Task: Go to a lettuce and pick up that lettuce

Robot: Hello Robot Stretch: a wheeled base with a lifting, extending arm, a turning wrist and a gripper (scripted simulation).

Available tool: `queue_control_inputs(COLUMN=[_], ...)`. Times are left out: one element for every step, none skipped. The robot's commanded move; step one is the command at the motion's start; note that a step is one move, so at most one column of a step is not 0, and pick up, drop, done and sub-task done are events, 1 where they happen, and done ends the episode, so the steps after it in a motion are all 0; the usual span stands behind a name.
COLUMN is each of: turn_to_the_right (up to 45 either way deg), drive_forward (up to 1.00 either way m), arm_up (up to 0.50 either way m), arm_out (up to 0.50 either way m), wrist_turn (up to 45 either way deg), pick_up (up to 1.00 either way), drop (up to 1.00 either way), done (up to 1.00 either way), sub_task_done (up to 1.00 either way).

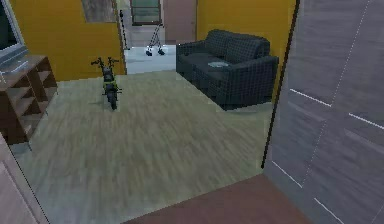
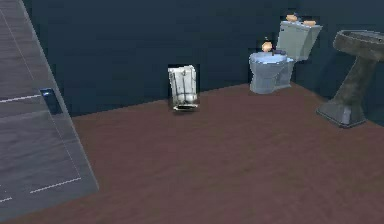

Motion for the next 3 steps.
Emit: queue_control_inputs(turn_to_the_right=[-9.0,0.0,0.0], drive_forward=[0.00,1.00,1.00], arm_up=[0.00,0.00,0.00], arm_out=[0.00,0.00,0.00], wrist_turn=[0.0,0.0,0.0], pick_up=[0.00,0.00,0.00], drop=[0.00,0.00,0.00], done=[0.00,0.00,0.00], sub_task_done=[0.00,0.00,0.00])
